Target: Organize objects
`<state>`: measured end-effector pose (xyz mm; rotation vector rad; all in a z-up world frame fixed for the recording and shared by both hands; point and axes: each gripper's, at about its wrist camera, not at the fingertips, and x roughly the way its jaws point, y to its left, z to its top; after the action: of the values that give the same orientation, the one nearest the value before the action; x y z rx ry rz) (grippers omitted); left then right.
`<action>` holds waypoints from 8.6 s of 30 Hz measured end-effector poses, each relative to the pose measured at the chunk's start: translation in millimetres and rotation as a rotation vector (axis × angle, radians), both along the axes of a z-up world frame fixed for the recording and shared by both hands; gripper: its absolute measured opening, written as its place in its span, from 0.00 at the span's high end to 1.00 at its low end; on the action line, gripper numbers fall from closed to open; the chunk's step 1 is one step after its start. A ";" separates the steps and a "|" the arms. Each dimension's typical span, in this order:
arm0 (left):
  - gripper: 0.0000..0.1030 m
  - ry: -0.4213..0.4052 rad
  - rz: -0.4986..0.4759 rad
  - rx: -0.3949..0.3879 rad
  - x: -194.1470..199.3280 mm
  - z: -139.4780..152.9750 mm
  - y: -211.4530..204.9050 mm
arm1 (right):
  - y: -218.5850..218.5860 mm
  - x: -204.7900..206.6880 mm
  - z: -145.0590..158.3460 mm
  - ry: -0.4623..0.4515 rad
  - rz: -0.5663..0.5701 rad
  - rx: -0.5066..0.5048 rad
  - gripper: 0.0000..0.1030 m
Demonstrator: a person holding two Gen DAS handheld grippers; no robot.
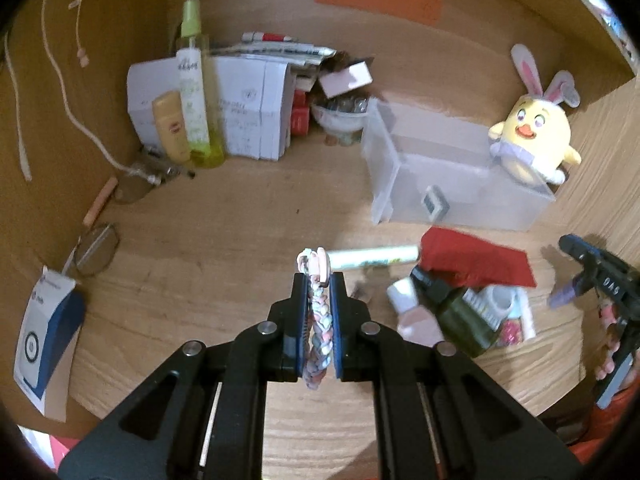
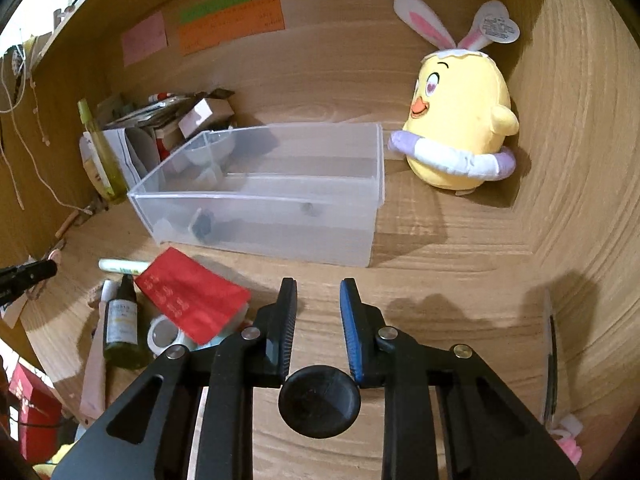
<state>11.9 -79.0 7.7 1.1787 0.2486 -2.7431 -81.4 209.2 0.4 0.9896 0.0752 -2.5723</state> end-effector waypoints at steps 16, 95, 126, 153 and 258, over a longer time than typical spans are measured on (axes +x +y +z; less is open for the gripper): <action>0.91 0.157 -0.074 -0.020 -35.7 46.0 16.2 | -12.6 -13.5 12.7 0.034 0.028 -0.023 0.88; 0.69 -0.028 -0.343 0.005 -204.6 -14.4 97.6 | -68.4 -133.3 4.0 0.000 0.098 0.226 0.78; 0.07 0.145 -0.237 -0.055 -115.0 51.5 61.7 | -60.3 -73.7 53.4 0.138 0.143 0.133 0.21; 0.07 -0.079 -0.119 -0.038 -56.5 -20.2 8.0 | -61.5 -13.9 8.0 -0.015 0.277 0.090 0.20; 0.77 0.075 -0.294 -0.003 -148.7 14.6 57.6 | -72.4 -90.5 44.3 0.006 0.328 -0.001 0.51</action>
<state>-136.8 -21.4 22.3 1.1985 0.0846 -3.0423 -171.9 136.8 44.6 0.8864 0.2194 -2.2751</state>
